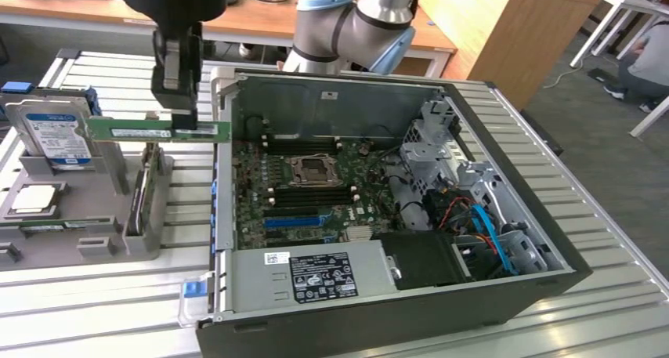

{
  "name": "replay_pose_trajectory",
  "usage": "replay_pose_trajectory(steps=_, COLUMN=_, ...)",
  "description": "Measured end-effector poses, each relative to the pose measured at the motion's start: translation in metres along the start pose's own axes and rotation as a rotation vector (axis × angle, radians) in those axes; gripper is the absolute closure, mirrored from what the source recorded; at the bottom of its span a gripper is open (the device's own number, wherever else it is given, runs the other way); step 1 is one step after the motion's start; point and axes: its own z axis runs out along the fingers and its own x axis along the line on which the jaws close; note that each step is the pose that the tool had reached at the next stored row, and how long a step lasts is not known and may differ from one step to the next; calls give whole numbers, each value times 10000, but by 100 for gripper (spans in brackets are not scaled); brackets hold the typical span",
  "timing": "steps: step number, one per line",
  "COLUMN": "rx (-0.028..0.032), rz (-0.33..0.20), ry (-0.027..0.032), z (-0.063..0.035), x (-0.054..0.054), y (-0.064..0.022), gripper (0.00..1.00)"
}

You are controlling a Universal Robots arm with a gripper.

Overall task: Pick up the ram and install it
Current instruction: 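Pick up the ram and move it above insertion slot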

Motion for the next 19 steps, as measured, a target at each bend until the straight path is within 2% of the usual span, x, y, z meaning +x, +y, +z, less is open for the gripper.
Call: replay_pose_trajectory(steps=19, rx=0, rz=2, ry=0, z=-23, x=-8, y=-517, gripper=89)
